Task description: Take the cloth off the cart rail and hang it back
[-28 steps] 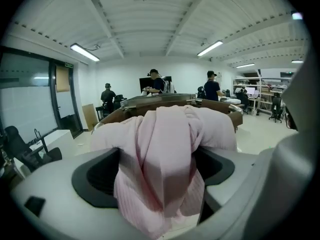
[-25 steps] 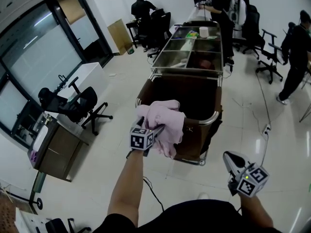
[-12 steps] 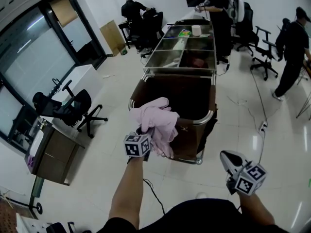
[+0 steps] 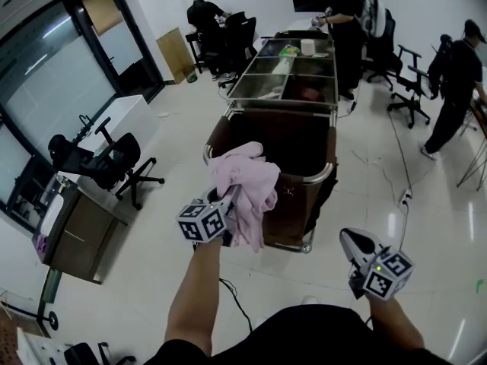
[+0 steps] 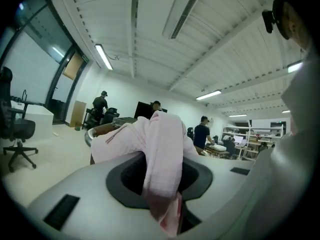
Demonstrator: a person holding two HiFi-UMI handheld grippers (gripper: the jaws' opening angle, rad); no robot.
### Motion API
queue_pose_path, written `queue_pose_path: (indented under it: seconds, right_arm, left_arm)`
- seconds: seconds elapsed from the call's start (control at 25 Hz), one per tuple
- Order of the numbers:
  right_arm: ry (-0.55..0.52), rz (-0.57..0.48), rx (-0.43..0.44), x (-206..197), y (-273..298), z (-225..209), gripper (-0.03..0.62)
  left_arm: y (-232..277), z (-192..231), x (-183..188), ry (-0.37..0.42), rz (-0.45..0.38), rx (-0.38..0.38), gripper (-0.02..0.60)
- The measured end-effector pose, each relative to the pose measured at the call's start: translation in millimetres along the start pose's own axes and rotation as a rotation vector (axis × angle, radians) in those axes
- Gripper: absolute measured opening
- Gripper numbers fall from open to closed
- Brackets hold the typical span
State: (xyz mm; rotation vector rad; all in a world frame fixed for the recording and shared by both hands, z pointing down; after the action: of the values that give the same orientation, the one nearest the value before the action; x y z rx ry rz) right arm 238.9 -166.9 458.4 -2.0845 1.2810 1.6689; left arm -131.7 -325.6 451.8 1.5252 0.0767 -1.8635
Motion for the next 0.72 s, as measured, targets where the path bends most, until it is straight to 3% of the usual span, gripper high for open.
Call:
queue_pose_path:
  seconds: [0.2, 0.72]
  right_arm:
    - [-0.010, -0.014, -0.008, -0.6, -4.2, 22.2, 0.018]
    - [-0.070, -0.037, 0.027, 9.8, 17.2, 100.0, 0.018]
  left_arm:
    - [-39.1, -17.4, 28.1, -0.030, -0.125, -0.102, 0.103]
    - [-190.0, -52.5, 77.6, 0.110, -0.344, -0.168, 0.103]
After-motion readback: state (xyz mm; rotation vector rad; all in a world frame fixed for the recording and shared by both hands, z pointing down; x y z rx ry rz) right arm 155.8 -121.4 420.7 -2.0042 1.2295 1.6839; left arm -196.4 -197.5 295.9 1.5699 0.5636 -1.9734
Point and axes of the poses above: the fingertips, and each gripper's own axes: y forward along the fingers, z to its left, x out of its top, the point moved 8 cm from there along -y, backward along the fingers, and after that the axes turned 15 degrees about z, right-handed, at the moved point
